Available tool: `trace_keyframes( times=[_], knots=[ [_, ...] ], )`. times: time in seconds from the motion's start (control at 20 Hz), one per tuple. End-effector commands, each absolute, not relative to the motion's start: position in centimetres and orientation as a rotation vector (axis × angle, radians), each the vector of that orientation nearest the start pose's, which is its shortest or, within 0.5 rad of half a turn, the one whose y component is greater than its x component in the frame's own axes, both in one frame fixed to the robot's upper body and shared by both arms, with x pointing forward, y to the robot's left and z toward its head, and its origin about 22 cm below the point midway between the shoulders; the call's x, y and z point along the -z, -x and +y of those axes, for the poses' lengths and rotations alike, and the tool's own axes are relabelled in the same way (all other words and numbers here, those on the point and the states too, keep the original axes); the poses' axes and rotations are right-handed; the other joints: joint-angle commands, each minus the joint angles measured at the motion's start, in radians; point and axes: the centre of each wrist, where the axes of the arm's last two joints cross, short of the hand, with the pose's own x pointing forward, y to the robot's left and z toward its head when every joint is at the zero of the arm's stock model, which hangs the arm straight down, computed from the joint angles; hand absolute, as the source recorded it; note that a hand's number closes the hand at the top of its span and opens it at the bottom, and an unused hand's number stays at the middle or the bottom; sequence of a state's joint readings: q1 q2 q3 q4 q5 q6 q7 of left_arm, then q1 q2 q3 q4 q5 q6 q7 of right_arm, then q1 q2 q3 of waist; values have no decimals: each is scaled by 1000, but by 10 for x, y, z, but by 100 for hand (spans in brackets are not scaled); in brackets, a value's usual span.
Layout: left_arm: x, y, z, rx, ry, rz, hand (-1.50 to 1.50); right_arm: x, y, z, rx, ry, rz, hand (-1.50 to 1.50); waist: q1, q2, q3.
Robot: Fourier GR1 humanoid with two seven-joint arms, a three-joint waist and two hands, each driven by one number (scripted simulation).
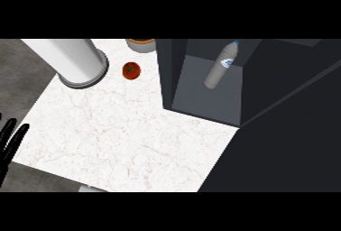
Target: Pick up the bottled water, place it into the cabinet and close the cabinet
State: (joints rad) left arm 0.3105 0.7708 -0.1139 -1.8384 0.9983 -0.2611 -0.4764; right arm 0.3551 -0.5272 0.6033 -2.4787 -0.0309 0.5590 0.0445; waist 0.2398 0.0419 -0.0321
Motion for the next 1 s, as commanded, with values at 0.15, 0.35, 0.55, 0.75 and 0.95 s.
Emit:
trace_keyframes(
  times=[0.15, 0.35, 0.55, 0.75, 0.95],
  knots=[
    [-73, -174, 351, -36, 578, -1871, -150, -132, -89, -172, -1057, -991, -1578, 150, 37, 32, 5],
    [-75, -176, 351, -33, 585, -1881, -150, -128, -94, -174, -998, -980, -1589, 150, 57, 43, 6],
    [-76, -178, 351, -28, 596, -1882, -150, -126, -98, -176, -945, -923, -1590, 150, 36, 42, 6],
    [-75, -178, 353, -27, 594, -1872, -150, -131, -114, -180, -984, -784, -1651, 150, 39, 35, 8],
    [-78, -182, 357, -26, 589, -1882, -150, -134, -128, -180, -1060, -674, -1625, 150, 32, 31, 7]
  ],
)
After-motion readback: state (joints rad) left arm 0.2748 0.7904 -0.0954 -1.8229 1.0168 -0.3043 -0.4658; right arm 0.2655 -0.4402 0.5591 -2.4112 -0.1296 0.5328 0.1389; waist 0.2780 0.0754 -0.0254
